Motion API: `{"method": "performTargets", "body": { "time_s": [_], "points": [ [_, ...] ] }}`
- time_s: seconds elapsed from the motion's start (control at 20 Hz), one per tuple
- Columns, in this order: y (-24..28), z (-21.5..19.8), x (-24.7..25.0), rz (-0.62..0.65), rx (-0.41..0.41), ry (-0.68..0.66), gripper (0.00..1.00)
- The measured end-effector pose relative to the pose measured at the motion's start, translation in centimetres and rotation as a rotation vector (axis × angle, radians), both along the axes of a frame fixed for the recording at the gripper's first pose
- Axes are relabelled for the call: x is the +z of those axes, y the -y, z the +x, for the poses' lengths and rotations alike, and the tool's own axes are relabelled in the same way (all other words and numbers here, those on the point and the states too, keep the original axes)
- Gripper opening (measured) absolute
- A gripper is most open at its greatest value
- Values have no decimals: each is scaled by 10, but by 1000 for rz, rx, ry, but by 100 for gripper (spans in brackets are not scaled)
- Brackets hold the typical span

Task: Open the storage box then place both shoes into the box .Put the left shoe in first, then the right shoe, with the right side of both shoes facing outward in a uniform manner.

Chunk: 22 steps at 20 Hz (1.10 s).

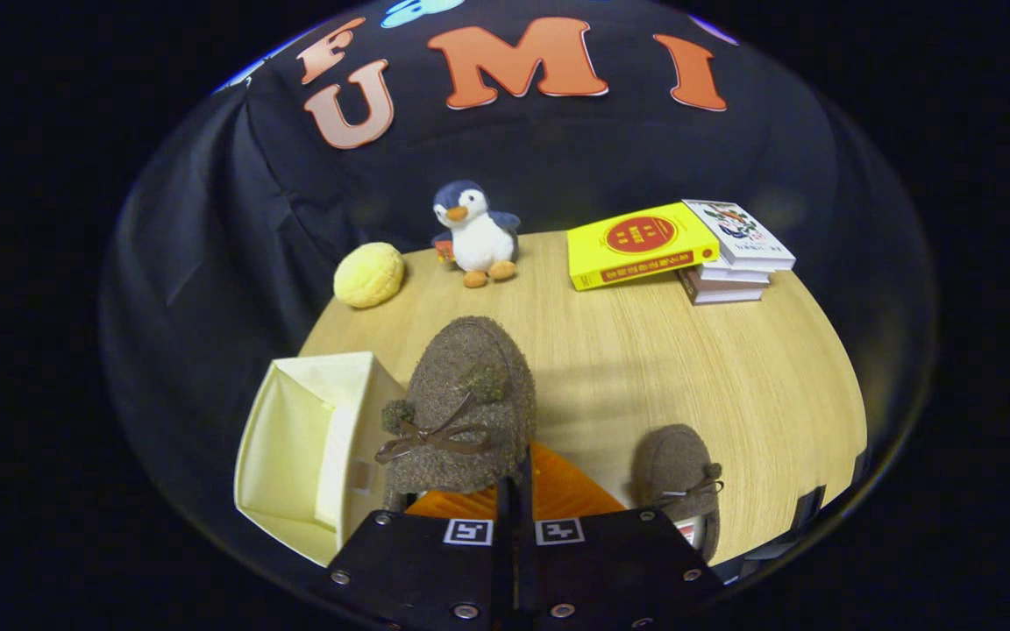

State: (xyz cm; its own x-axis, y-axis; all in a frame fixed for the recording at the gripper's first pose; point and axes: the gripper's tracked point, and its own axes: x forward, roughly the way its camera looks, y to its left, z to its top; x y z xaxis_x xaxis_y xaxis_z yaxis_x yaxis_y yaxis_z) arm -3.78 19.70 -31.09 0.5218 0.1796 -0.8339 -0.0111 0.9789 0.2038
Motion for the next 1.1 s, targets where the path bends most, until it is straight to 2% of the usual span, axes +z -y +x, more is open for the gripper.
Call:
{"method": "performTargets", "body": {
  "time_s": [0.15,0.3,0.65,0.85,1.1],
  "points": [
    [-41,6,26,26,32,23,3],
    [-89,11,30,66,68,30,3],
    [-185,-10,-7,88,133,-106,3],
    [-214,-23,-35,50,170,-171,3],
    [-232,-45,-73,-9,163,-290,4]
  ]
}}
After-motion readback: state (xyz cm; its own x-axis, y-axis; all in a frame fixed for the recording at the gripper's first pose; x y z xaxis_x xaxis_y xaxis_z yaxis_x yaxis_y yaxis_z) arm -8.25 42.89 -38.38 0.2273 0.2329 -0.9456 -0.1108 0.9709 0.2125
